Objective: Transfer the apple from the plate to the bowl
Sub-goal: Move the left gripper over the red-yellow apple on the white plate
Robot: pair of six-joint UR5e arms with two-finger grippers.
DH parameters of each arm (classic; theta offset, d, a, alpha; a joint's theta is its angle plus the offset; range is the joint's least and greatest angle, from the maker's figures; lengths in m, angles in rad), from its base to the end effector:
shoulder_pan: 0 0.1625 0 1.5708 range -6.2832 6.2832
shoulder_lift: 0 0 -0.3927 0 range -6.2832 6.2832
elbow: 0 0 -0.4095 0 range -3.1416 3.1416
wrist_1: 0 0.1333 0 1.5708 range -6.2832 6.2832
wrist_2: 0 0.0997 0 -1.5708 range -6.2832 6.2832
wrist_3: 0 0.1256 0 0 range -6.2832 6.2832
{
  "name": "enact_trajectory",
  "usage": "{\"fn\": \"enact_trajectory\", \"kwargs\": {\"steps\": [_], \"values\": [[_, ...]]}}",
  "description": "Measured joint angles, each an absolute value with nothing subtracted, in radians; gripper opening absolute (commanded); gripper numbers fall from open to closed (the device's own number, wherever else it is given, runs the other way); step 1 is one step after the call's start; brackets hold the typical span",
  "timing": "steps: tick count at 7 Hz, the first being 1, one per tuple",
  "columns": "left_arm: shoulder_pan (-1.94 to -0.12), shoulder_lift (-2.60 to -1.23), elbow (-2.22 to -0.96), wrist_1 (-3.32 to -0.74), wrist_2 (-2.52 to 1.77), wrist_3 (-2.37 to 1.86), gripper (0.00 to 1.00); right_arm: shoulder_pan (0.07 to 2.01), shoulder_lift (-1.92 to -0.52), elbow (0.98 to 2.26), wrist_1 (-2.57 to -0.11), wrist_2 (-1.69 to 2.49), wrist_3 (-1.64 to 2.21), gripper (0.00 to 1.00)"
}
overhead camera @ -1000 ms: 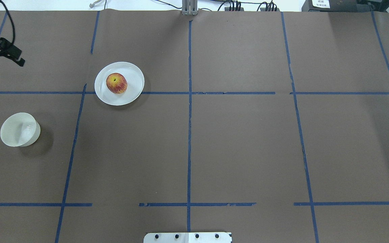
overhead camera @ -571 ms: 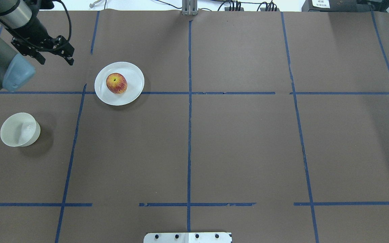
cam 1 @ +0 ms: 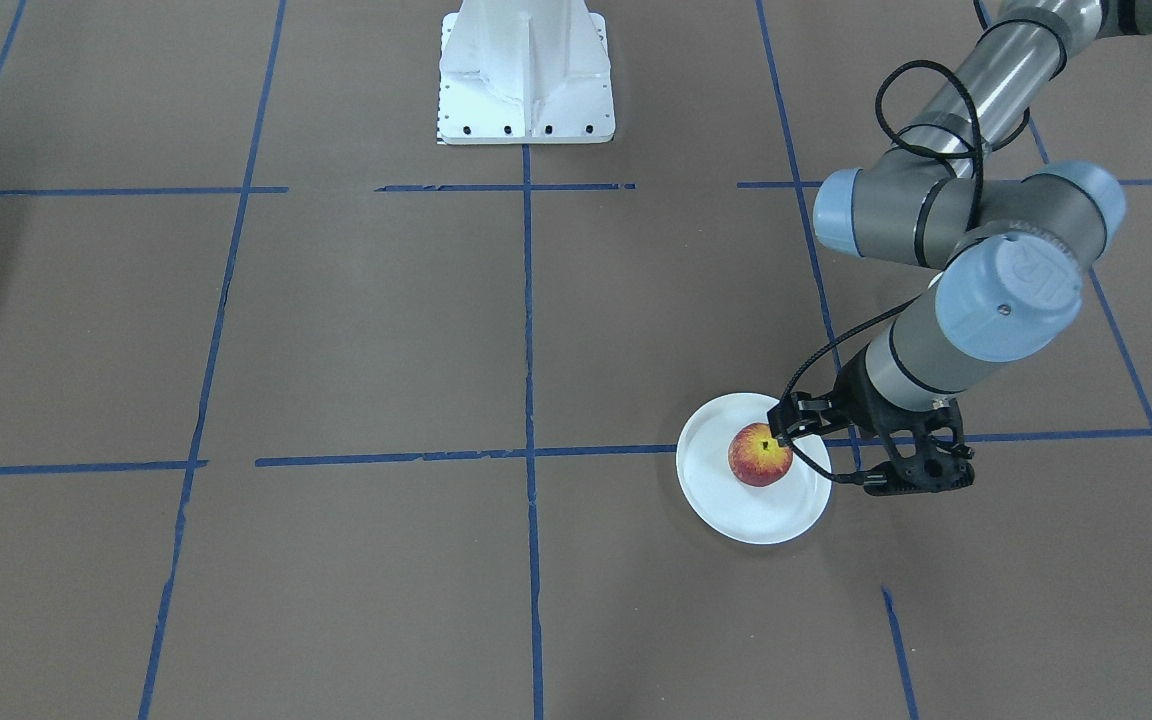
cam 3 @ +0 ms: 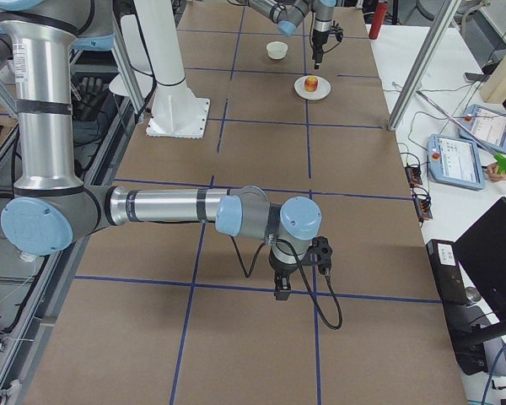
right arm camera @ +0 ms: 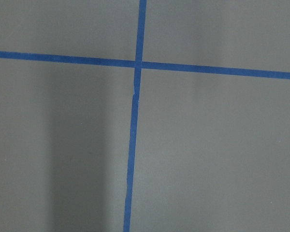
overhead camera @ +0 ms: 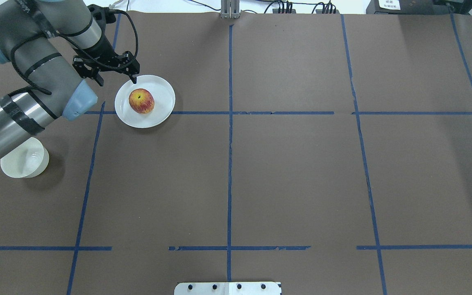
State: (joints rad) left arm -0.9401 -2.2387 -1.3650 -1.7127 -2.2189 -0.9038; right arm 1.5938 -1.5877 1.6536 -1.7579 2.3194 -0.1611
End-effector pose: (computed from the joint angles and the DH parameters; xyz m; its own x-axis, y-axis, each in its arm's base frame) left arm 0.3951 -0.6386 0.3140 0.6546 -0.0601 -0.7536 0.0467 0.9981 -0.0390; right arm 0.0591 -0.4886 0.6316 0.7248 -0.0613 0.6863 0.0947 0.9954 -0.0110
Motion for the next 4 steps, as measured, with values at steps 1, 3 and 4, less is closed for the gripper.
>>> {"fn": "enact_trajectory", "kwargs": {"steps": [1,3,4], "values": [[-0.922,-2.243,-1.353,-1.733,-2.209,-0.935,1.00,1.594,-1.588,1.654,-1.758,2.319,-0.161,1.00],[-0.886,-2.245,-1.331,-1.781,-2.191,-0.981,1.00,1.594,-1.588,1.654,-1.758,2.319,-0.161,1.00],[-0.873,-2.246,-1.312,-1.818,-2.185,-1.007,1.00,1.594,-1.588,1.654,-1.758,2.319,-0.161,1.00]]}}
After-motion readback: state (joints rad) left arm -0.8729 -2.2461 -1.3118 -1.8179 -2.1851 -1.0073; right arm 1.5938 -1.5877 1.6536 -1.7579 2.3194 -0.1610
